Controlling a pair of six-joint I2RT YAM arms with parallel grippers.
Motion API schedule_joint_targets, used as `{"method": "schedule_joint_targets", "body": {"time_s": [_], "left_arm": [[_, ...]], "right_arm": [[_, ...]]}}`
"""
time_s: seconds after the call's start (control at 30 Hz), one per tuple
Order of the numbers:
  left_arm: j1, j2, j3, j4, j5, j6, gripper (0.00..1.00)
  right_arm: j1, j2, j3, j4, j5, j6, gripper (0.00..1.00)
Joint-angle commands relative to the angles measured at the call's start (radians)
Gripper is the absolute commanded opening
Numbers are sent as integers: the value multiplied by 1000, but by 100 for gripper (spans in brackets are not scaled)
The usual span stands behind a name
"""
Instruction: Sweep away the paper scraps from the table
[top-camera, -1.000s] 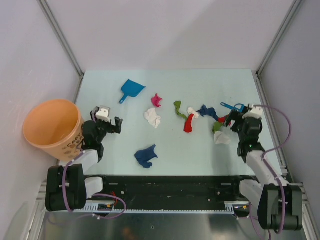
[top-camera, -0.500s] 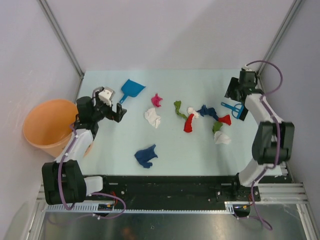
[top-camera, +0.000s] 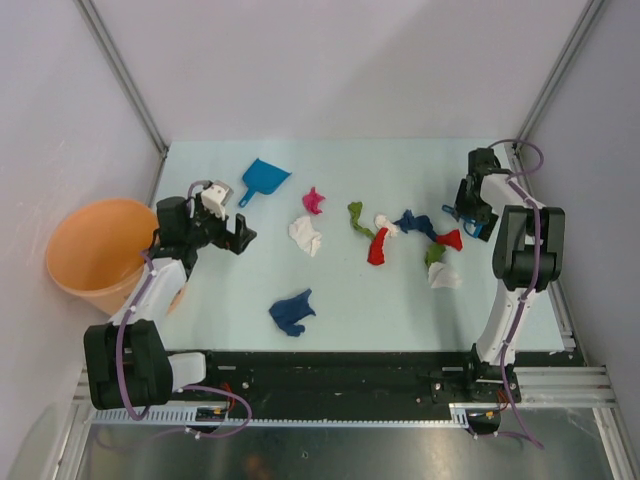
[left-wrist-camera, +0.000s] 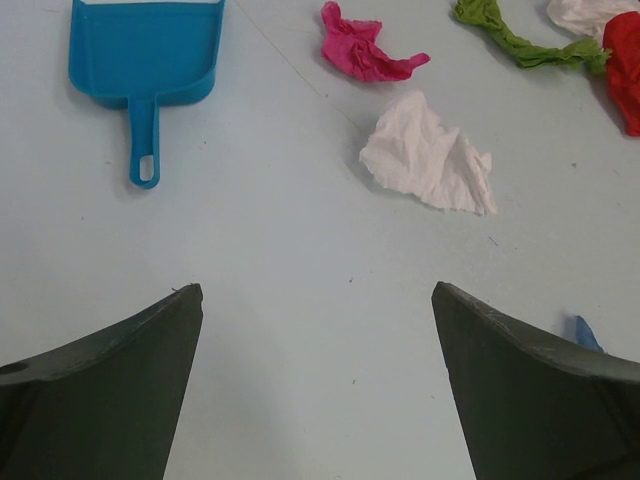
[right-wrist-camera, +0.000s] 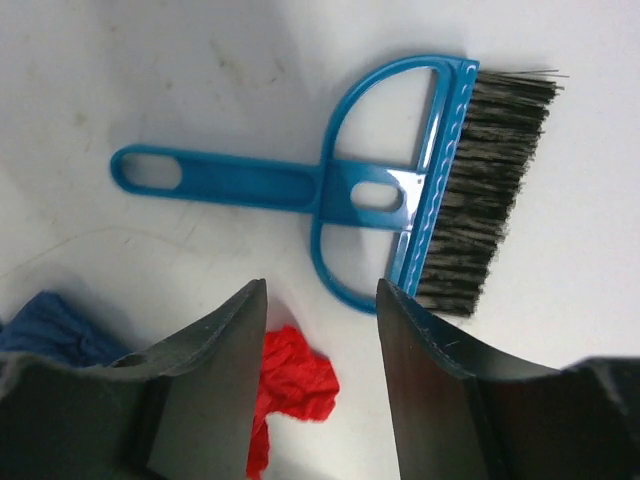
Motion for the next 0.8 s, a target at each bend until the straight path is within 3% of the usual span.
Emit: {"method": "schedule_joint_targets", "body": {"time_s": [0.0,0.13,0.47,0.63,0.7,0.77], "left_arm": [[-6,-22,16,-7,65,27,100],[-4,-13,17,-7,51,25,100],[-4,-19,17,-8,62,31,100],[-4,-19,19,-10,74,28,100],[-4,-24,17,-10,68,33,100],[-4,-31,17,-11,63,37,100]], "right_arm": [[-42,60,37,23,-36,9,50],[-42,92,42,67,-86,-7,46],[-42,126,7,56,-37,-17,33],[-42,66,-4,50,-111,-56,17],[-42,58,-15,49,-102,-56,1],[-51,54,-25,59,-111,-60,0]]}}
